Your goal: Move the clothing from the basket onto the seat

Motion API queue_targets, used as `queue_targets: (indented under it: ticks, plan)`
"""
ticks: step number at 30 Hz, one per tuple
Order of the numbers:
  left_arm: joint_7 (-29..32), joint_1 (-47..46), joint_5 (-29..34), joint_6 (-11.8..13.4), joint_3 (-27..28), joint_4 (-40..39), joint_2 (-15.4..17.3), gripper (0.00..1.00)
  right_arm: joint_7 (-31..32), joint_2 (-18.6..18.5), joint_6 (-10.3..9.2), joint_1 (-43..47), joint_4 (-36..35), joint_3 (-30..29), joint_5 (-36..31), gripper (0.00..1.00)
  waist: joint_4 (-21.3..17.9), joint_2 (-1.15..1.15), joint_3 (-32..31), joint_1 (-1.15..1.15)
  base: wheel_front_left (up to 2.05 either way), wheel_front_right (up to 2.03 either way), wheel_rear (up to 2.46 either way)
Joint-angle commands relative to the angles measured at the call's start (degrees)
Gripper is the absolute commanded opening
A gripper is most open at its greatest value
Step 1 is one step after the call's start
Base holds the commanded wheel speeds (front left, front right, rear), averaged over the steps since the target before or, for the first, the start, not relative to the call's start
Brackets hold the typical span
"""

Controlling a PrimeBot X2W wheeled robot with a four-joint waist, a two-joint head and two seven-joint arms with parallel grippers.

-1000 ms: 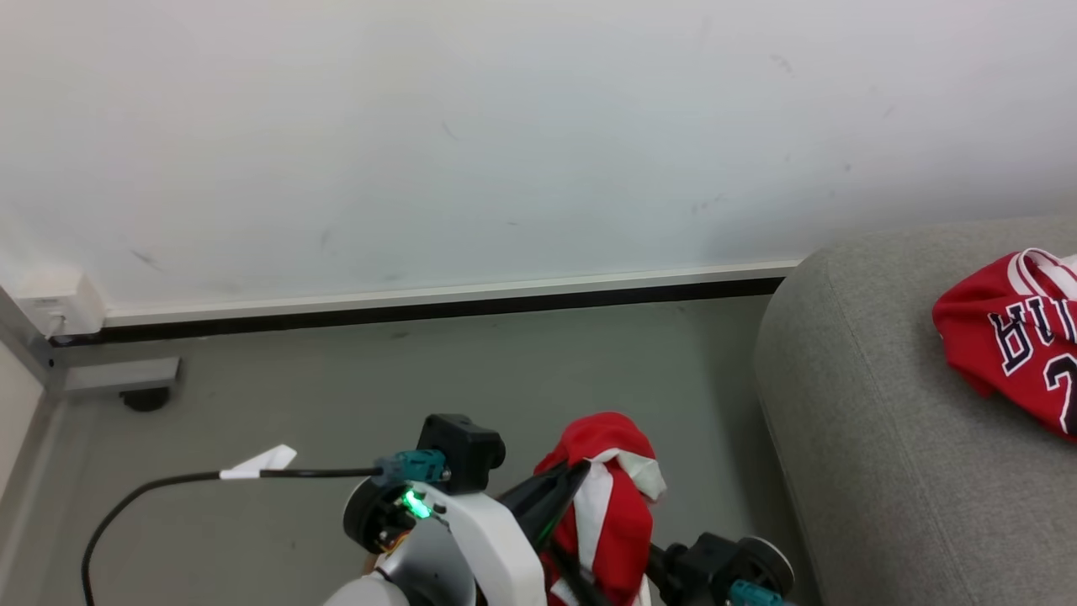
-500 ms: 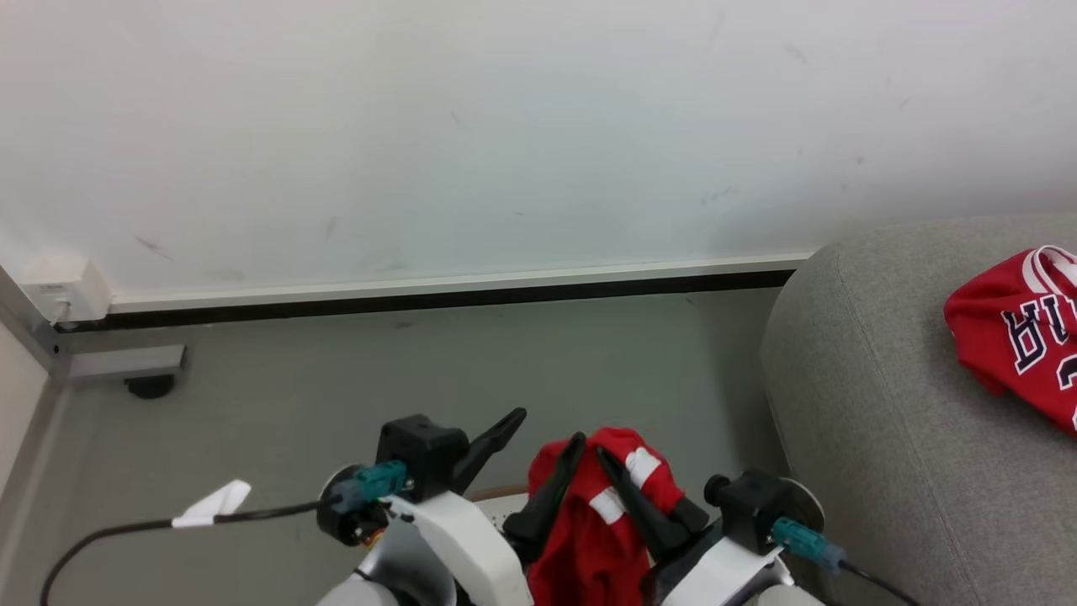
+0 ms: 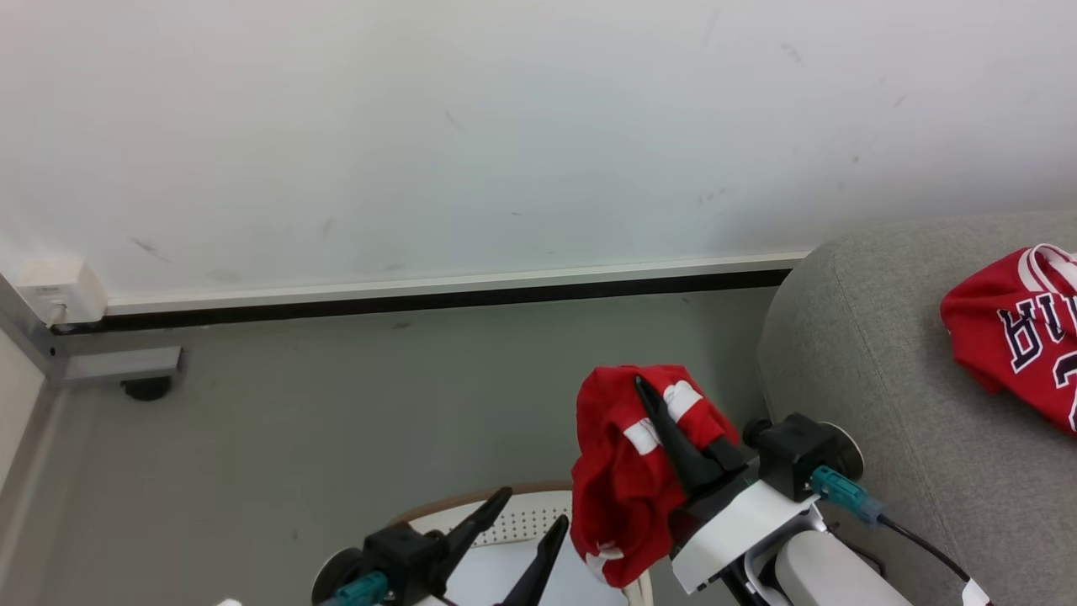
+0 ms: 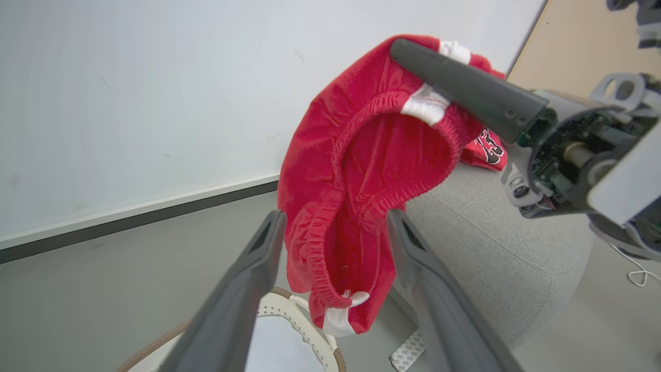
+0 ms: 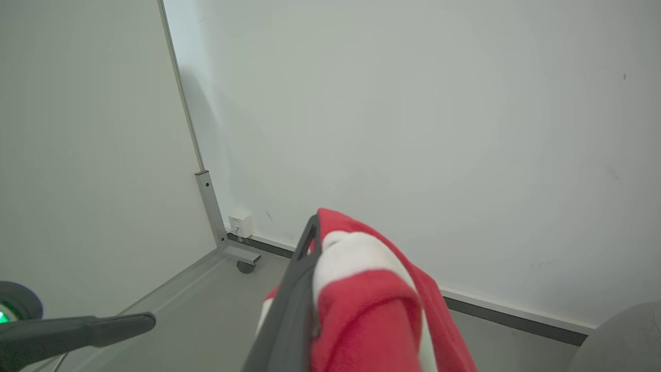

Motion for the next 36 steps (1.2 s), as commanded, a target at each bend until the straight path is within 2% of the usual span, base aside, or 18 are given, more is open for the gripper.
queue_targets:
  ticks: [1, 10, 20, 28, 36]
  plan:
    - [-0.8, 0.6, 0.3, -0.2, -0.1, 0.6, 0.1, 1.00, -0.2, -0.1, -0.13, -1.3, 0.0, -0.6, -0.8, 0.00, 0.0, 0.00, -0.1, 0.00, 0.00, 0.00, 0.00]
    - [-3.1, -0.4, -0.1, -0.5, -0.6, 2.5, -1.1, 1.00, -0.2, -0.4, -0.13, -1.2, -0.6, -2.7, -1.5, 0.00, -1.4, 0.00, 0.2, 0.00, 0.00, 0.00, 0.00]
    - [-4.1, -0.9, 0.2, -0.7, -1.7, 2.8, -1.5, 1.00, -0.2, -2.1, -0.13, 0.7, -3.0, -4.6, -3.0, 0.00, -8.9, 0.00, 1.6, 0.00, 0.00, 0.00, 0.00]
    - [-4.6, -2.5, 1.6, -1.1, -3.6, 2.3, -2.4, 1.00, 0.3, -5.0, -0.13, 4.6, -8.7, -7.4, -3.4, 0.00, -14.7, 0.00, 3.5, 0.00, 0.00, 0.00, 0.00]
    - [-3.7, -5.7, 3.3, -1.8, -5.4, 0.4, -2.2, 1.00, 2.0, -5.9, -0.13, 6.9, -16.4, -14.8, -4.6, 0.00, -16.3, 0.00, 9.3, 0.00, 0.00, 0.00, 0.00]
